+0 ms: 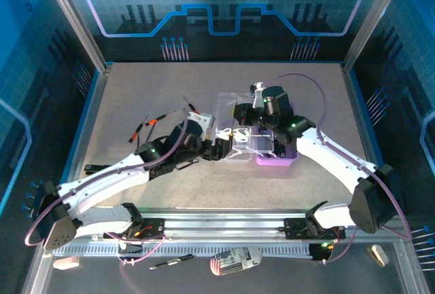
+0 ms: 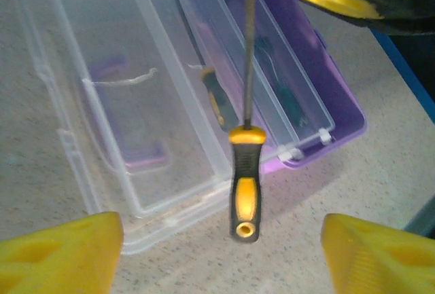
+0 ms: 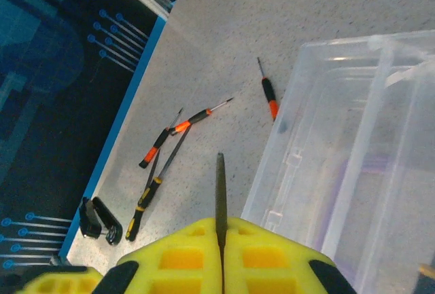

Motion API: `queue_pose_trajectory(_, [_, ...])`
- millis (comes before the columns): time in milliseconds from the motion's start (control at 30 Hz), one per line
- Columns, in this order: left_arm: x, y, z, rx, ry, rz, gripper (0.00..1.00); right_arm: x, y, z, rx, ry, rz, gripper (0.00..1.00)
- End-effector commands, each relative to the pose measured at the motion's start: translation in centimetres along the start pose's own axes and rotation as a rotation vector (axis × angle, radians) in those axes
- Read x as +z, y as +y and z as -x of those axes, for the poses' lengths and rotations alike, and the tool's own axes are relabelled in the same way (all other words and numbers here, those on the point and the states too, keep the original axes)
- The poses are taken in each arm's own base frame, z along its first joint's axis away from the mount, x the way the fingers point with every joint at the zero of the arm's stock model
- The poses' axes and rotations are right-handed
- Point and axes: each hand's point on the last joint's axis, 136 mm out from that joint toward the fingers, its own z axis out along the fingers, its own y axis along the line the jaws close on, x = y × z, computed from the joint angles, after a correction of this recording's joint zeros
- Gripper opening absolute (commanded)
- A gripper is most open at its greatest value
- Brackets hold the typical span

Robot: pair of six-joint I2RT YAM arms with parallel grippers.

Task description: Pack the tool kit

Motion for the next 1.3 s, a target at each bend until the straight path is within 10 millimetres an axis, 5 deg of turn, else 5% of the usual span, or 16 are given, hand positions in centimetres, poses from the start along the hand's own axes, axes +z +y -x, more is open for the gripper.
queue_pose_trajectory(0, [-1.8, 4.1, 0.9, -0.027, -0.113, 0.197, 0.99, -2.3, -0.2, 3.0, -0.032, -0.071, -0.007, 0.08])
queue_pose_trajectory(233, [-3.5, 10.4, -0.5, -0.19, -0.155, 0.408, 0.99, -4.3, -5.0, 5.2, 0.012, -0.091, -0.077, 0.08])
queue_pose_trajectory(400, [-3.7, 13.4, -1.7, -0.306, -0.138, 0.485, 0.99, -4.8, -8.7, 5.0, 0.049, -0.083, -0.148, 0.08])
queue_pose_trajectory(667, [-3.0, 13.7, -2.1, -0.337, -0.114, 0.476, 0.99, -2.6, -11.7, 3.1, 0.083, -0.002, -0.181, 0.08])
queue_pose_trajectory(933, [-2.5, 13.8, -2.7, -0.342, -0.076, 0.483, 0.99, 0.8, -12.4, 1.3, 0.127, 0.095, -0.131, 0.08])
queue_pose_trajectory(1267, [-2.3, 13.9, -3.0, -0.346, -0.064, 0.482, 0.99, 2.8, -13.3, -0.2, 0.147, 0.153, -0.136, 0.14])
